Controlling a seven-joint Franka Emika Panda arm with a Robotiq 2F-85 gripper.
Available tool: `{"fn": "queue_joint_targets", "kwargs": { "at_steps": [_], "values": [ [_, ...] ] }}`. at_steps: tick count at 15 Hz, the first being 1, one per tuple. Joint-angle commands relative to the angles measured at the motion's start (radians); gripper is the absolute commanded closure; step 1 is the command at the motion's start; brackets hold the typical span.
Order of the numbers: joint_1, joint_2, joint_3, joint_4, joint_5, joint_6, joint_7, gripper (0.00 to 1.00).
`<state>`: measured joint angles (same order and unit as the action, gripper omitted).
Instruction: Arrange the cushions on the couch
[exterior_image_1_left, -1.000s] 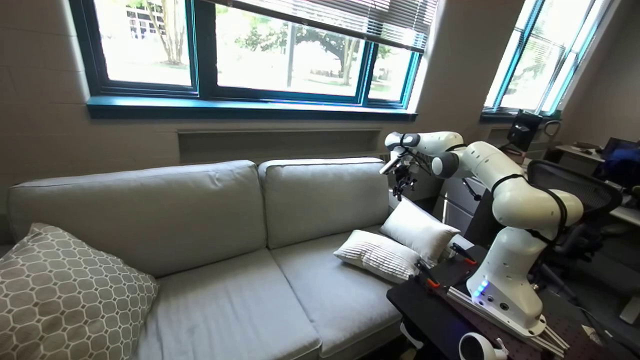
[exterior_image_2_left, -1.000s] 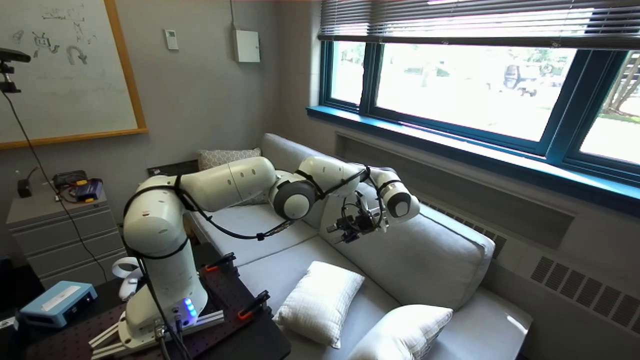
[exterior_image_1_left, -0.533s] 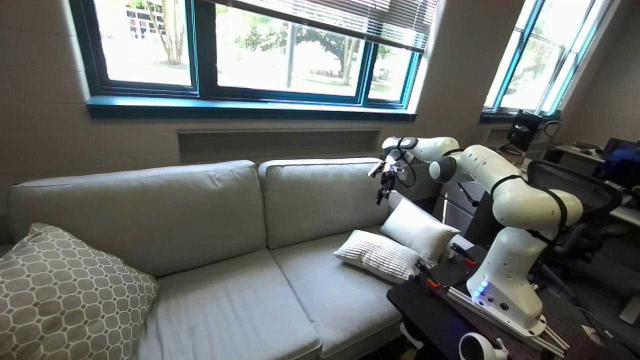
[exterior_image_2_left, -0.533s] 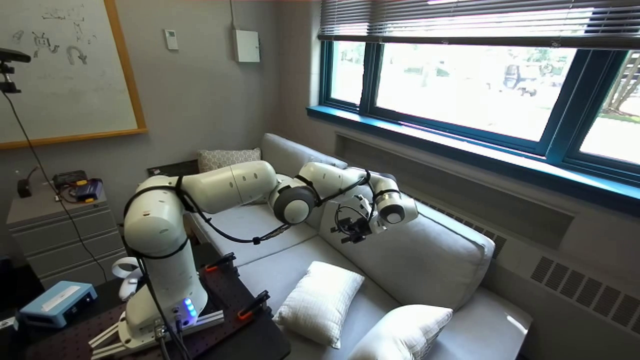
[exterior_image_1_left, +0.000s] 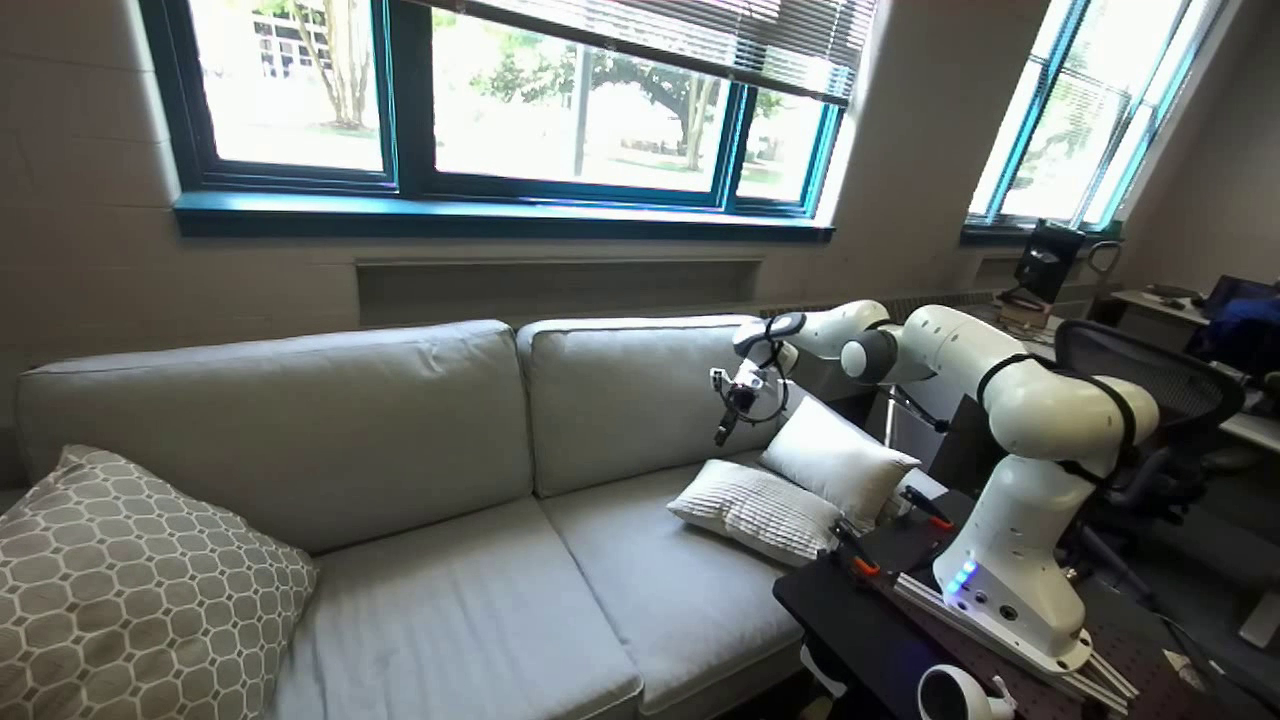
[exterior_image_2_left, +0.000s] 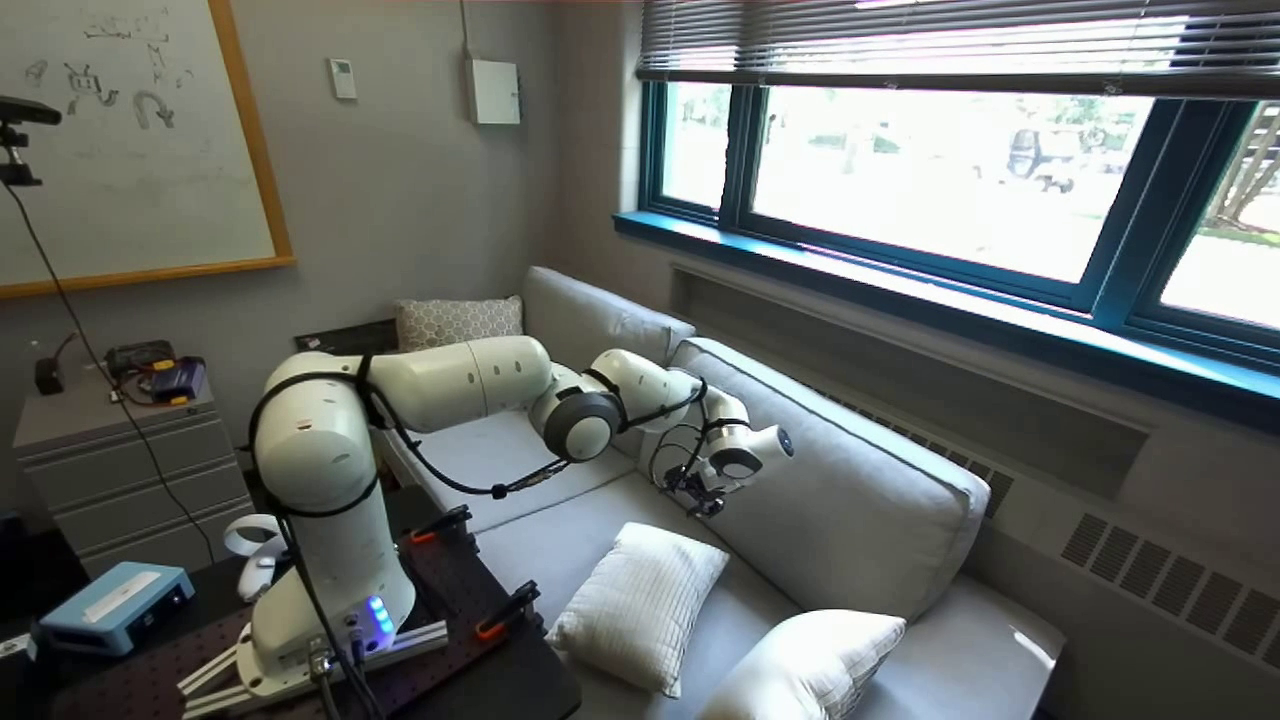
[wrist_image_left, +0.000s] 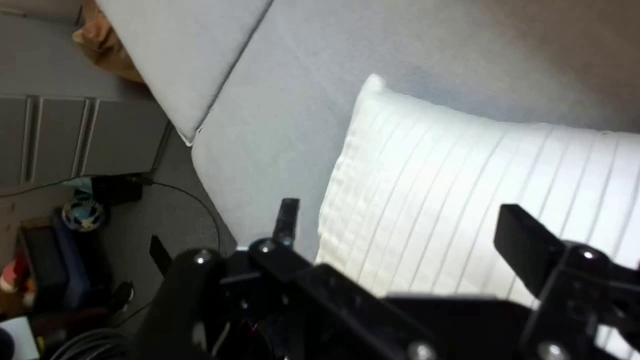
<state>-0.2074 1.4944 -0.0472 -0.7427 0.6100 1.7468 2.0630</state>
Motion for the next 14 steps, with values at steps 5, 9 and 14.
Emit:
{"fn": "queue_joint_targets", "kwargs": {
  "at_steps": [5,9,14],
  "values": [
    [-0.013,-0.002,0.035,-0.02,-0.054,0.054,0.08,0.0],
    [0.044,-0.002,0.005,-0.057,-0.145,0.107,0.225,0.0],
    [0.085,0.001,0.002,-0.186,-0.22,0.216,0.359,0.0]
  ]
}}
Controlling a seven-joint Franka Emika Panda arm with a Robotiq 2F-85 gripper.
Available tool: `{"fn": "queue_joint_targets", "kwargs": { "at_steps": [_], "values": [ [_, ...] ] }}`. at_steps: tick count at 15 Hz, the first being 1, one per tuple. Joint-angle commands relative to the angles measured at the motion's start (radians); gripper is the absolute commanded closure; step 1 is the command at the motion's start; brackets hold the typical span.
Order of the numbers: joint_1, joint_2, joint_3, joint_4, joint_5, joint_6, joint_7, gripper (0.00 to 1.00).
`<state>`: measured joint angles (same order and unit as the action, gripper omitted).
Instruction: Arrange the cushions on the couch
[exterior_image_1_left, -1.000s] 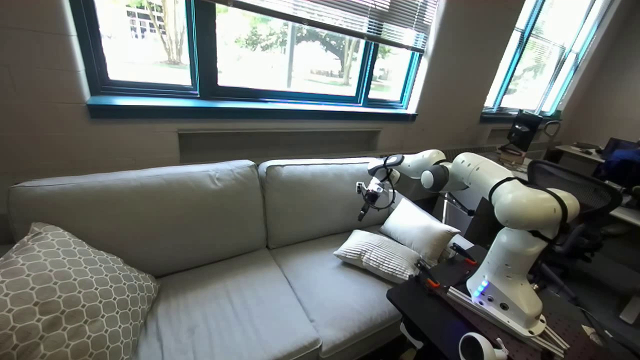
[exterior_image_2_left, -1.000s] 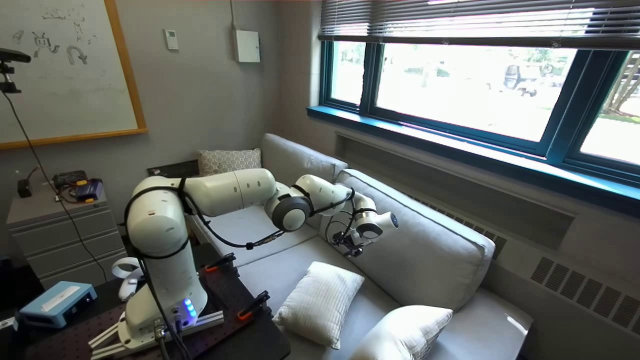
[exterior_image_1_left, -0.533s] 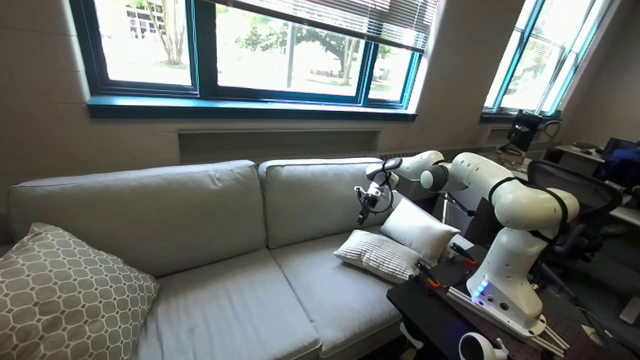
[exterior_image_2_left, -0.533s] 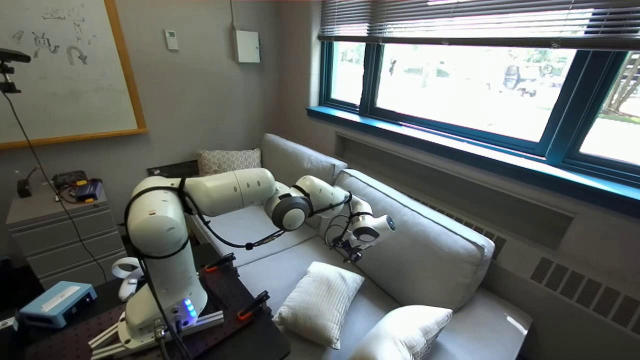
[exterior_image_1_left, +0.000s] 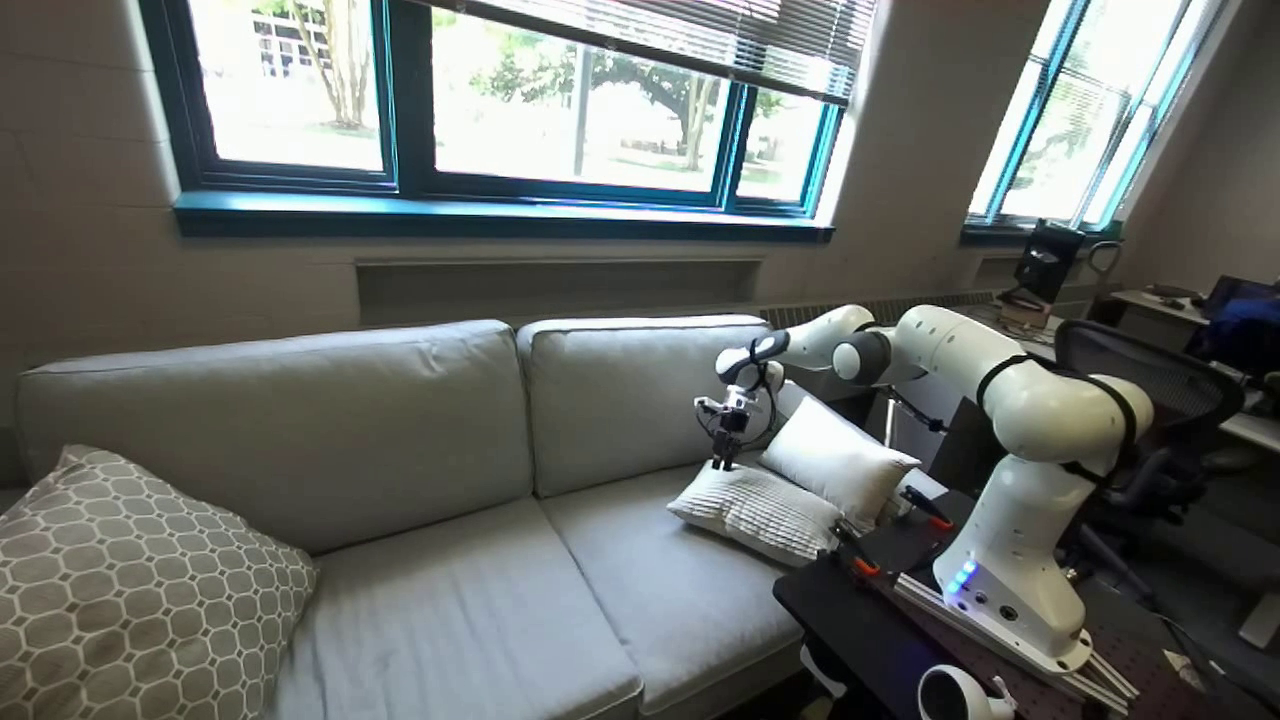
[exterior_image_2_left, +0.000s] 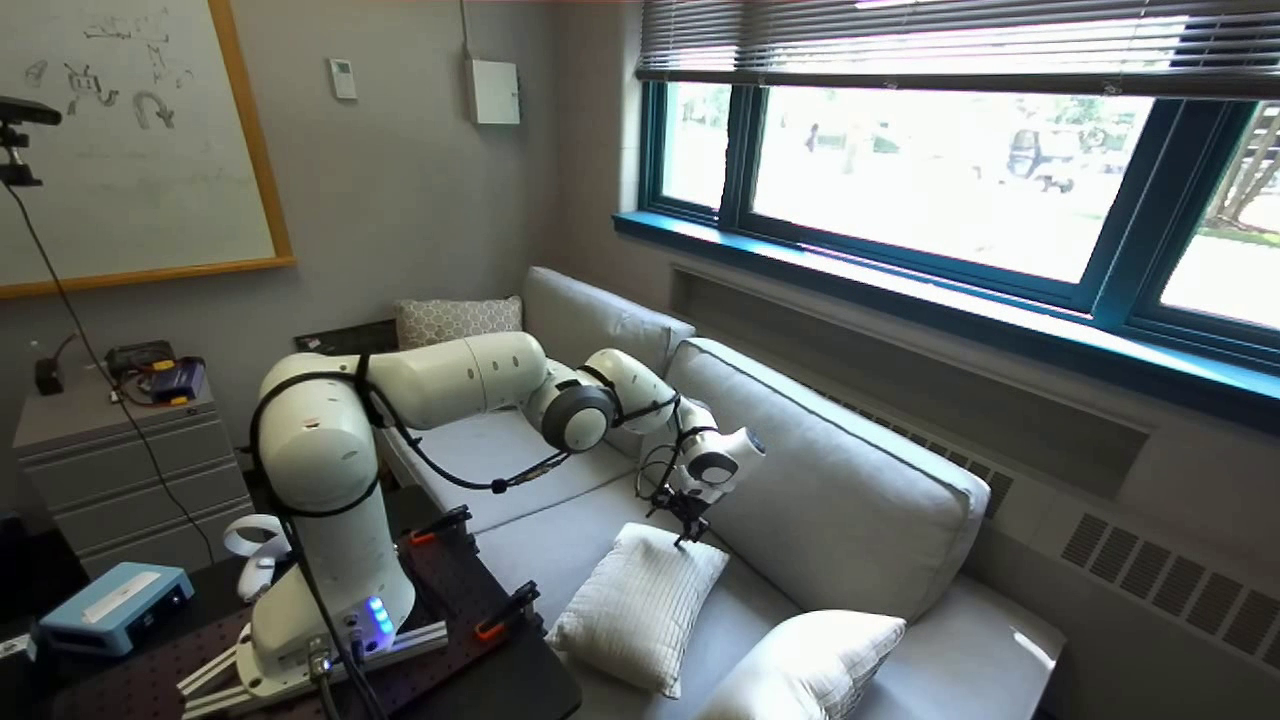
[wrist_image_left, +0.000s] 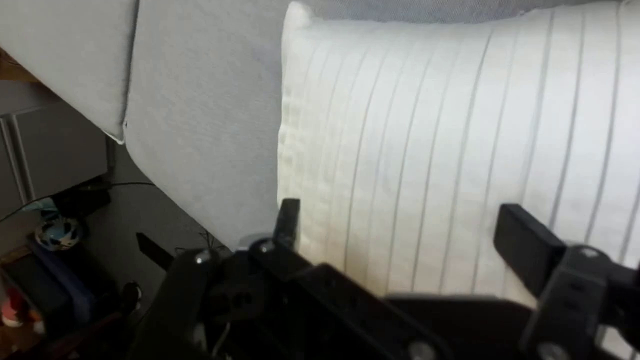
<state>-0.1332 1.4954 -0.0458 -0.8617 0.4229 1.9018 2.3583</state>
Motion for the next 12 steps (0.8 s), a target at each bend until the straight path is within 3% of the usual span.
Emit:
{"fn": "queue_joint_targets", "kwargs": {
  "at_steps": [1,6,7,8,12],
  "values": [
    [0.005,0.001,0.003,-0.097,-0.034,0.08,0.069,0.0],
    [-0.03,0.003,-0.002,-0.194,-0.022,0.115,0.099,0.0],
    [-0.035,0.003,-0.006,-0.204,-0.022,0.112,0.113,0.25],
    [-0.04,0.002,-0.008,-0.21,-0.021,0.107,0.126,0.25],
    [-0.051,-0.001,-0.013,-0.201,-0.026,0.09,0.18,0.56]
  ]
}}
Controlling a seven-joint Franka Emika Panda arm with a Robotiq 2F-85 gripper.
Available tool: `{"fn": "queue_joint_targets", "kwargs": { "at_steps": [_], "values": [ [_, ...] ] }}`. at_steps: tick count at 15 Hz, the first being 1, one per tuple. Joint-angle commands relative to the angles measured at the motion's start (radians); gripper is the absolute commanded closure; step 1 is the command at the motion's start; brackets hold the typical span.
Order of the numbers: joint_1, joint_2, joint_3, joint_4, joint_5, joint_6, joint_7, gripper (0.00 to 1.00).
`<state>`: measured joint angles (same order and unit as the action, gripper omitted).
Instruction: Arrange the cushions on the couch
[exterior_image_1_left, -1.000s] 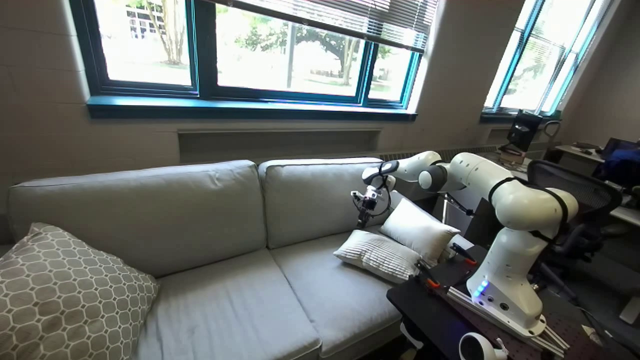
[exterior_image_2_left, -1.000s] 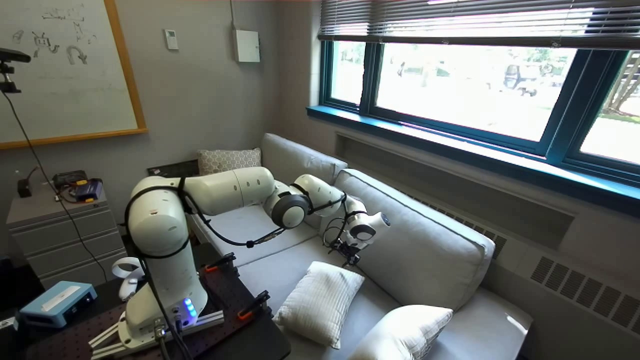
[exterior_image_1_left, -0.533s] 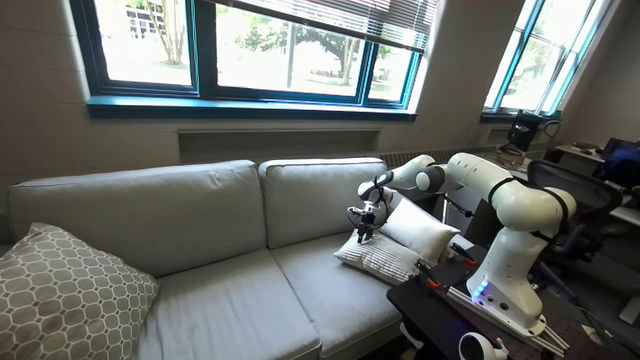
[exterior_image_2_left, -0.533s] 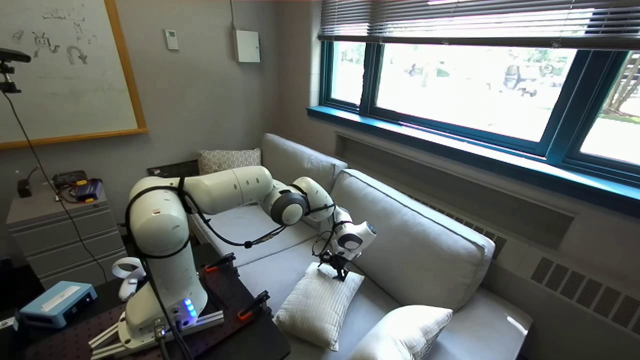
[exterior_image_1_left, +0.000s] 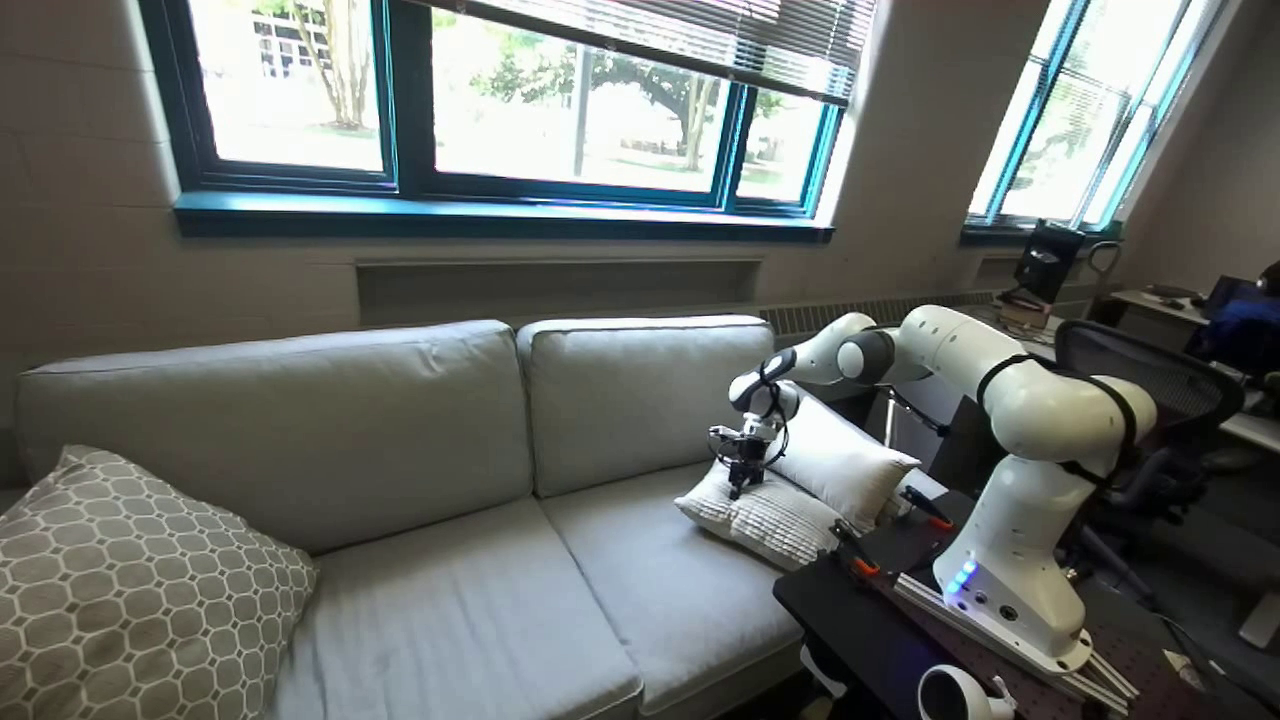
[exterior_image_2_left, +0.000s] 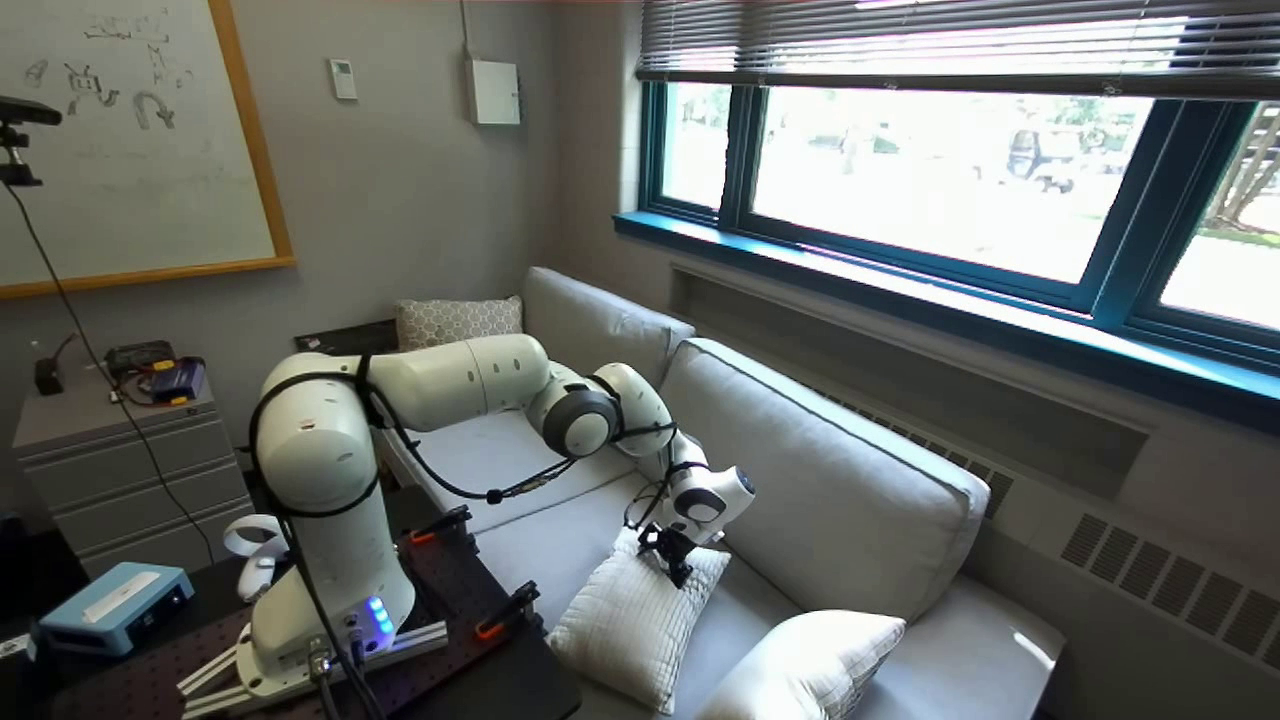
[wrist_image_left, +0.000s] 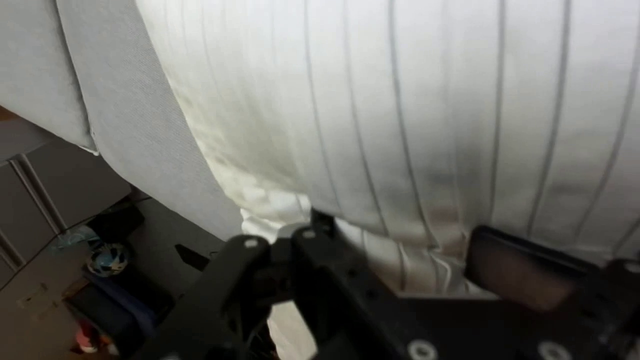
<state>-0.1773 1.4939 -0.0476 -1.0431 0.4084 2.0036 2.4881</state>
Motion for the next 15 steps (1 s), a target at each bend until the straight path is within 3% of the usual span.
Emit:
{"fn": "queue_joint_targets", "kwargs": {
  "at_steps": [1,6,10,11,15],
  "values": [
    [-0.007,-0.002,-0.013,-0.013,-0.014,-0.02,0.063,0.62],
    [-0.011,-0.019,-0.019,0.005,-0.021,-0.03,0.107,0.98],
    [-0.034,-0.031,-0.026,0.019,-0.015,0.012,0.103,1.0],
    [-0.044,-0.005,-0.032,0.067,-0.016,0.013,0.109,0.99],
    [-0.078,-0.052,-0.085,0.011,0.014,0.122,0.104,0.99]
  ]
}}
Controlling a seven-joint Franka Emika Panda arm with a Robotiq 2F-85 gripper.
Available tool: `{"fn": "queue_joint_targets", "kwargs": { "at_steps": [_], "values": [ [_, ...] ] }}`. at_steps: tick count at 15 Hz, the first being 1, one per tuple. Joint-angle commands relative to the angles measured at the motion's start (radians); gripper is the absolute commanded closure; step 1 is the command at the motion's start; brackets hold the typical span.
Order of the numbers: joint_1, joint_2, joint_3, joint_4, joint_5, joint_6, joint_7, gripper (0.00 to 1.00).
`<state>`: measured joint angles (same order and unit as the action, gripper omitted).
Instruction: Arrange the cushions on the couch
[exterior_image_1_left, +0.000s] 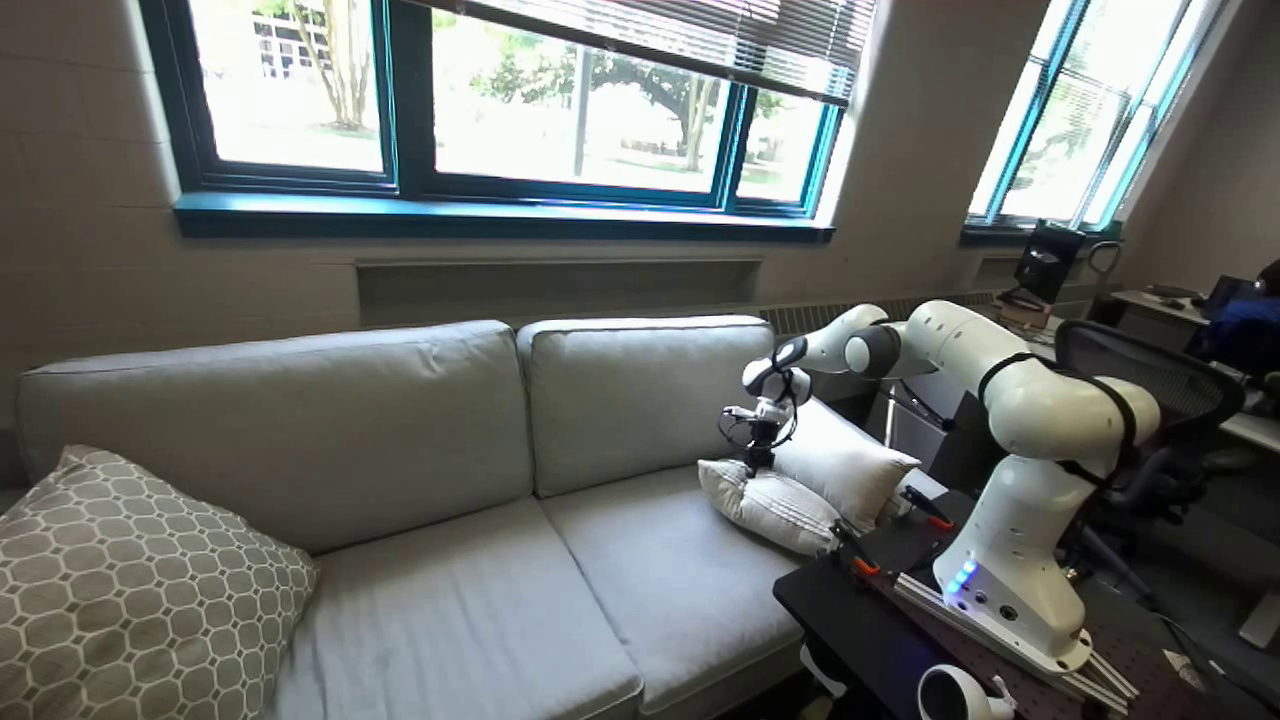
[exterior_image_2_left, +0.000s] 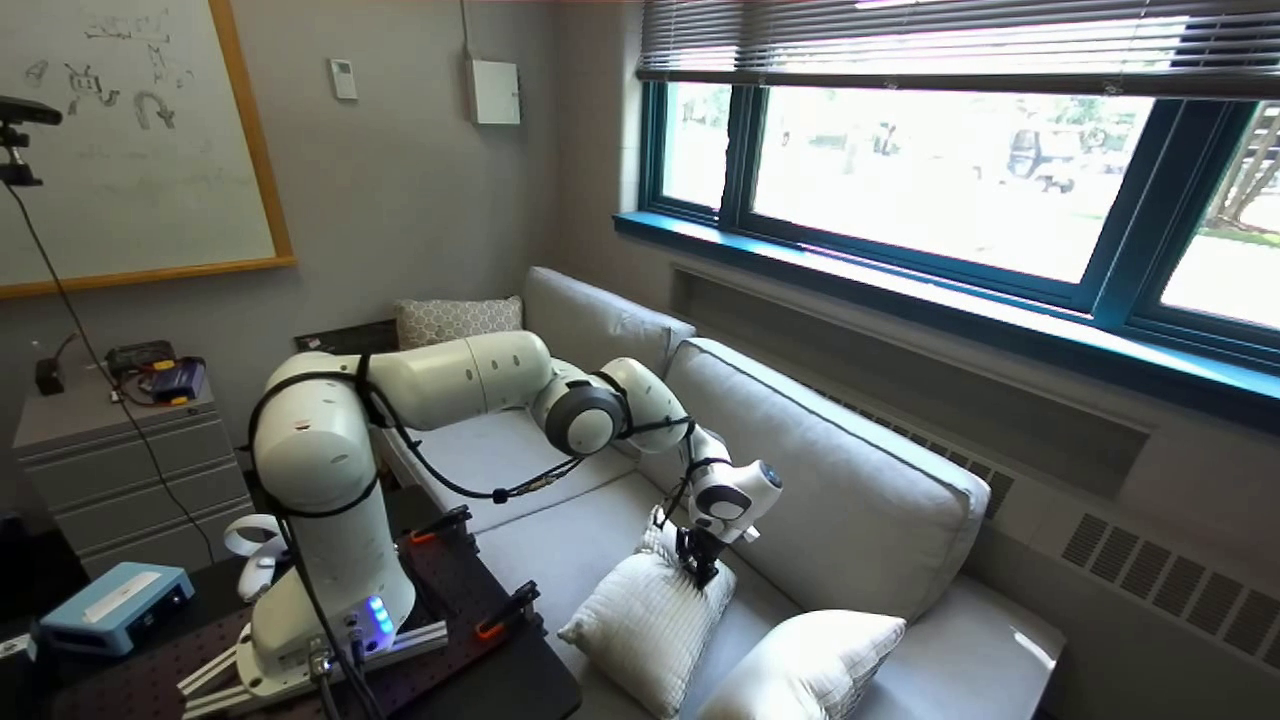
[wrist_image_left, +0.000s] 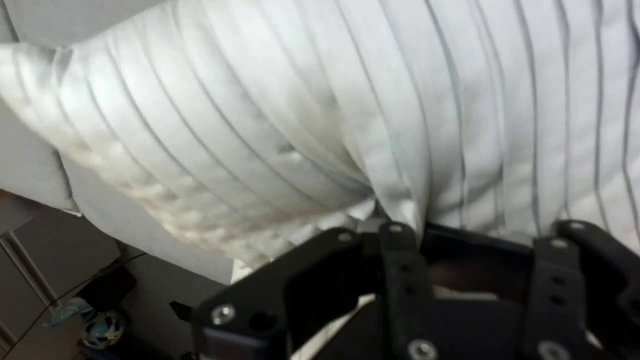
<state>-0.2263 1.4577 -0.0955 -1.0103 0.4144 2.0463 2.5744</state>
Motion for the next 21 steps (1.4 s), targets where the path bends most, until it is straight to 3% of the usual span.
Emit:
{"fn": "queue_joint_targets", "kwargs": {
  "at_steps": [1,7,8,11,17,18,21],
  "values": [
    [-0.043,-0.029,-0.045,-0.039,0.018,0.117,0.014,0.99],
    [-0.051,-0.098,-0.129,-0.15,0.062,0.385,0.071,1.0],
    [-0.004,-0.114,-0.208,-0.201,0.161,0.422,0.031,1.0],
    [0.058,-0.124,-0.298,-0.271,0.273,0.494,0.027,1.0],
    [0.092,-0.124,-0.301,-0.268,0.276,0.481,0.017,1.0],
    [0.07,-0.131,-0.269,-0.262,0.226,0.479,0.027,0.99],
    [0.123,-0.126,-0.333,-0.27,0.271,0.45,0.026,0.99]
  ]
}}
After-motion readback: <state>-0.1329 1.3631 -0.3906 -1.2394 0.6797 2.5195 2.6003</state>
